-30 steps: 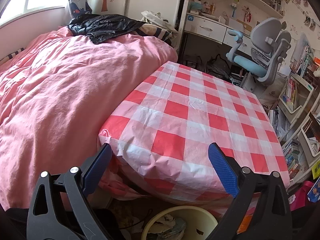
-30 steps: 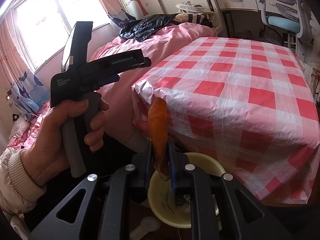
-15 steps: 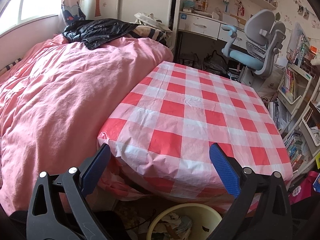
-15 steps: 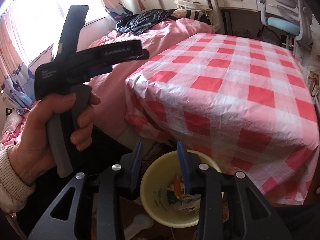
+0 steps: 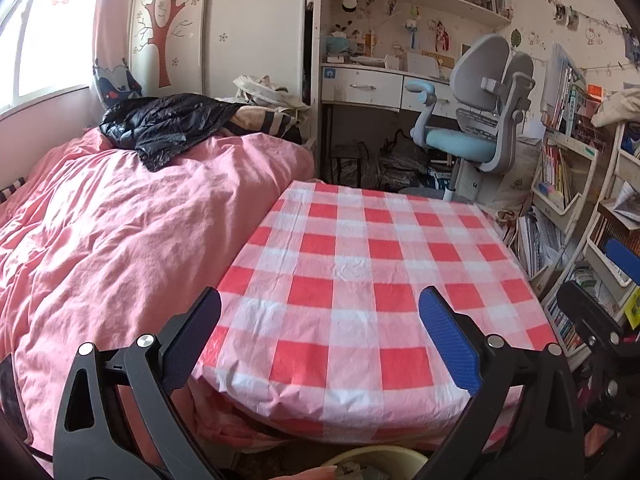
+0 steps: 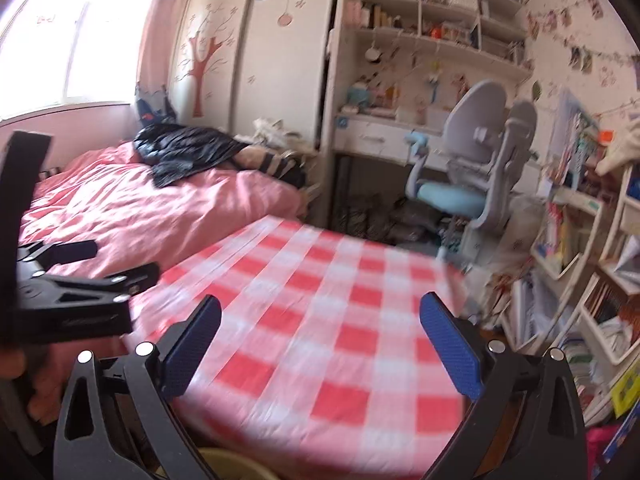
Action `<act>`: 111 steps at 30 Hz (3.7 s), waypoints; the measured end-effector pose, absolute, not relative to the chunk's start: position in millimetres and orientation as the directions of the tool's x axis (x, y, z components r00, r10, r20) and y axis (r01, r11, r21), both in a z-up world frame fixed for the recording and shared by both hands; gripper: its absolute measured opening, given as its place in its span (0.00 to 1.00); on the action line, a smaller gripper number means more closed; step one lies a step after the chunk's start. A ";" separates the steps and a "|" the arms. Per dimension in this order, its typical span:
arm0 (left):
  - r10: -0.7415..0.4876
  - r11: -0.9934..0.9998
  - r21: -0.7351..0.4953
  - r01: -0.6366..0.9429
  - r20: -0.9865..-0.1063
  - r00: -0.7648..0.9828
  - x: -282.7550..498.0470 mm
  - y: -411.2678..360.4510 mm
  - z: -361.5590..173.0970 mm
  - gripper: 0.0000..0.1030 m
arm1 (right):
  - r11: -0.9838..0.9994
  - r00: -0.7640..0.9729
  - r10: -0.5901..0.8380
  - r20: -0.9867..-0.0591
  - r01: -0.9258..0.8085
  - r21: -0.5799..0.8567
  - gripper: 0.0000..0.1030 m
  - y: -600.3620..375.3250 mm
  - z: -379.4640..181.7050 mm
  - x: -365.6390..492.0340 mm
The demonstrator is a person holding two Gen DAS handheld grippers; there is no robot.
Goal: Collect trash
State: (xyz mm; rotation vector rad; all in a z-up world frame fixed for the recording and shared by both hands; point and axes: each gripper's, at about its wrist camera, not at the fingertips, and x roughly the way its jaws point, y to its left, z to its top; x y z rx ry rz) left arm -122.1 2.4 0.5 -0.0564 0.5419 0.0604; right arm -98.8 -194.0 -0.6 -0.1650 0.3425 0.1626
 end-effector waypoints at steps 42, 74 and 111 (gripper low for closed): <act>0.011 0.999 -0.024 -0.026 -0.501 0.865 -39.5 -8.4 17.0 0.93 | 0.995 0.931 0.051 -0.363 -0.080 -0.065 0.93 -192.9 3.6 -36.2; 0.006 0.999 -0.024 -0.022 -0.503 0.864 -41.4 -16.1 16.6 0.93 | 0.996 0.918 0.053 -0.393 -0.078 -0.049 0.93 -195.5 -1.4 -31.1; 0.015 0.999 -0.028 -0.034 -0.503 0.864 -37.2 -6.5 12.9 0.93 | 0.996 0.925 0.042 -0.378 -0.071 -0.062 0.93 -194.4 1.2 -33.5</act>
